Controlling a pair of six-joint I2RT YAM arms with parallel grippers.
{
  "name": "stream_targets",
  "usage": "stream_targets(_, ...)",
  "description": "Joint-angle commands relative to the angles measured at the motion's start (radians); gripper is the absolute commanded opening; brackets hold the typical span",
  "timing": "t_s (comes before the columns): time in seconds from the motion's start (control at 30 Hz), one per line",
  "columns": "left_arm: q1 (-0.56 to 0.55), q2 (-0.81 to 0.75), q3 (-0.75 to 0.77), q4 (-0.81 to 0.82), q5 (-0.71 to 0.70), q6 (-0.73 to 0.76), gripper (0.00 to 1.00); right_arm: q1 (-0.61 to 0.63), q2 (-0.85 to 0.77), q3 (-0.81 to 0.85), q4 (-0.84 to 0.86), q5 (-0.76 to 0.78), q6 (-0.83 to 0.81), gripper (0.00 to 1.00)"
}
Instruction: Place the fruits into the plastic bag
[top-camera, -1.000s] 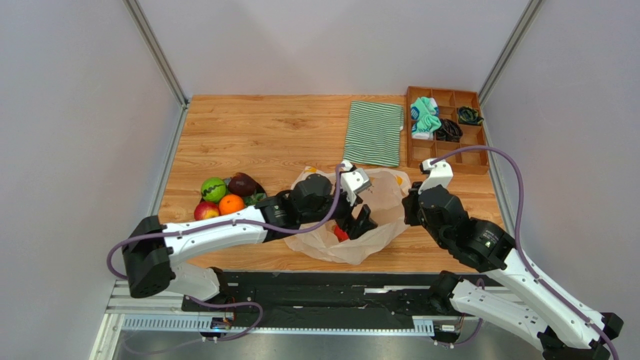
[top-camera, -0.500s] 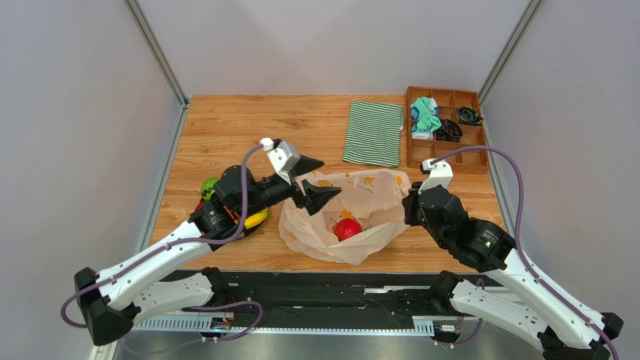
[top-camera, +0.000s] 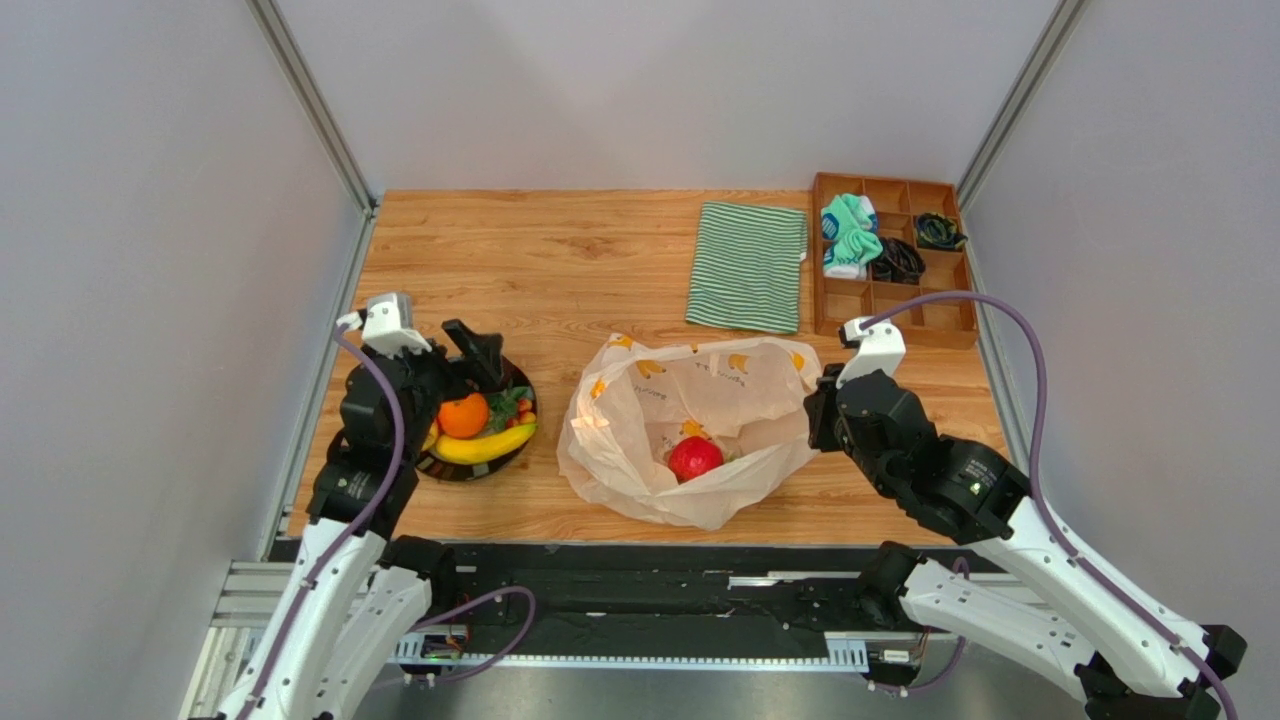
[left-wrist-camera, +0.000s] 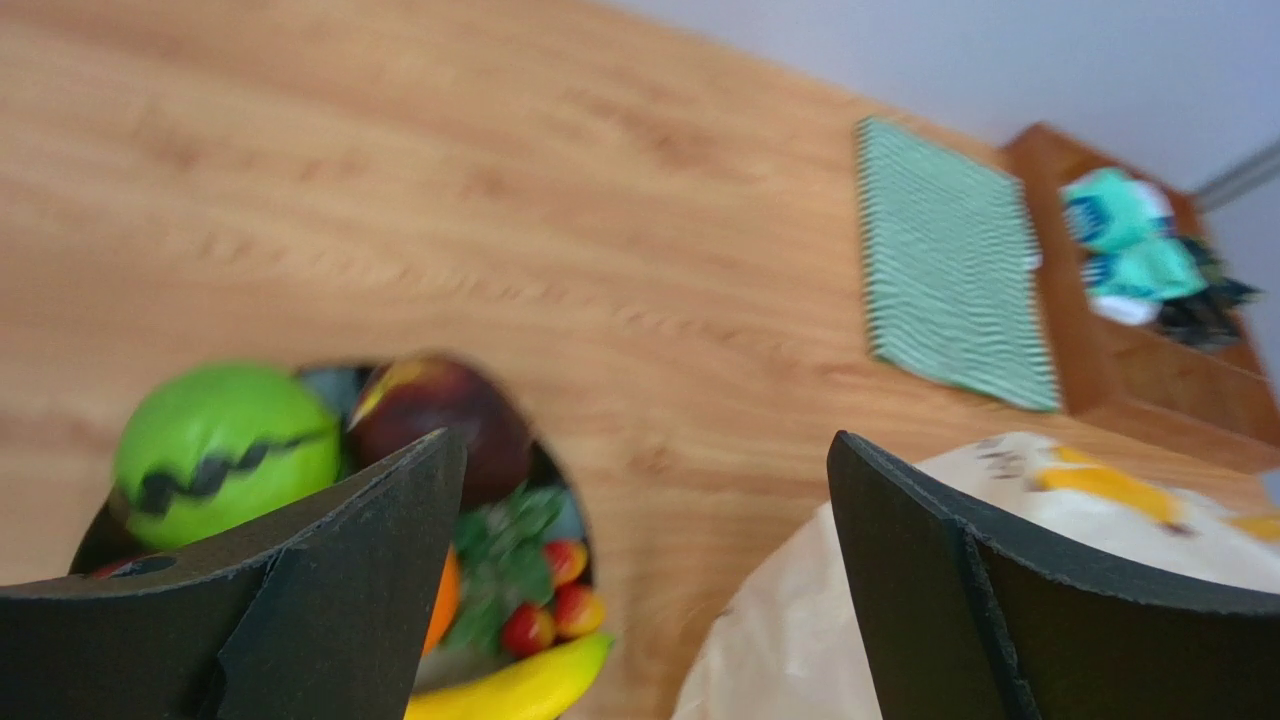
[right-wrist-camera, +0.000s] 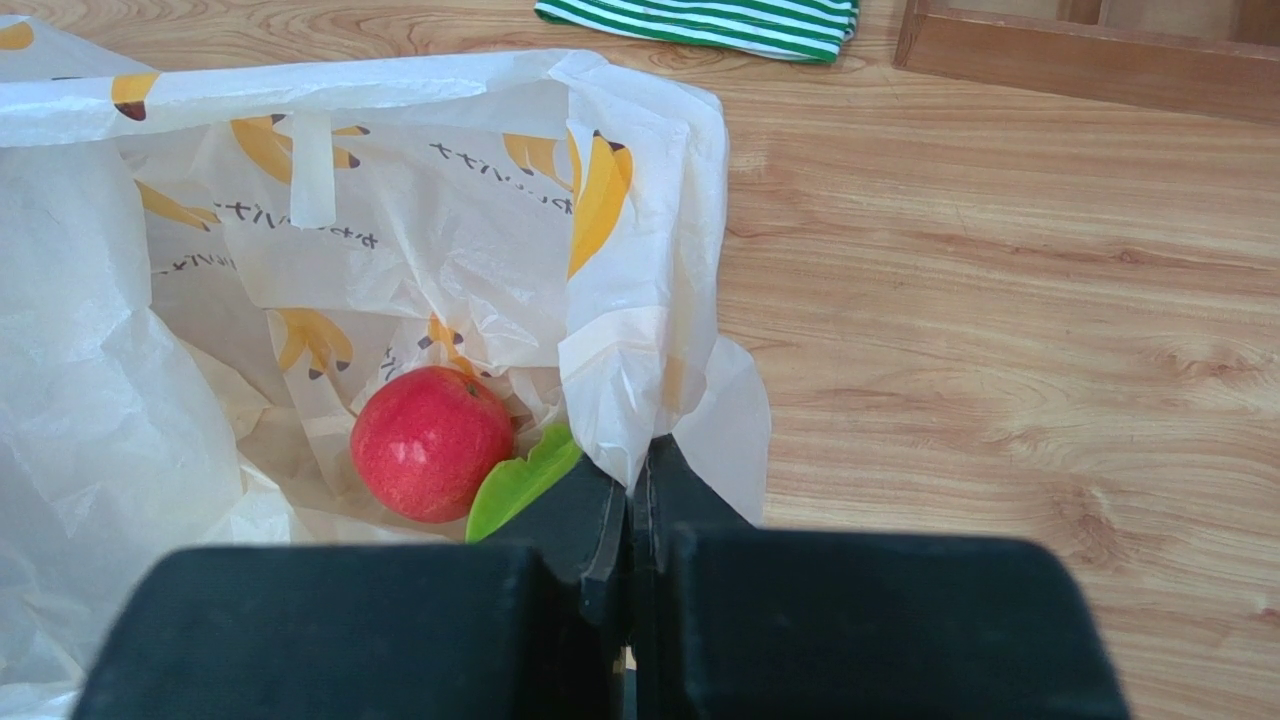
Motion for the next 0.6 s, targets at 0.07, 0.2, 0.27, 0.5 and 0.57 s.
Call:
stream_targets(0.07, 0.114, 0.015, -0.052, -0.202, -0.084, -0.141, 0.99, -0.001, -0.002, 0.005, 0.019, 0.013, 0.004, 0.0)
stream_targets(0.2, 0.123, 0.06, -0.024, -0.296, -0.237, -0.141, 0.99, -0.003, 0.001, 0.002, 0.022, 0.013, 0.003, 0.0)
stream_targets(0.27, 0.128, 0.067, -0.021, -0.31, -0.271, -0.141, 0.99, -0.003, 0.001, 0.003, 0.023, 0.013, 0.001, 0.0)
stream_targets(0.5, 0.226, 0.043, -0.076, -0.299, -0.319, -0.184, 0.99, -0.003, -0.005, 0.011, 0.03, -0.004, -0.005, 0.0)
stream_targets(0.57, 0.237, 0.021, -0.087, -0.299, -0.342, -0.188, 0.99, -0.003, -0.005, 0.009, 0.031, -0.001, -0.007, 0.0)
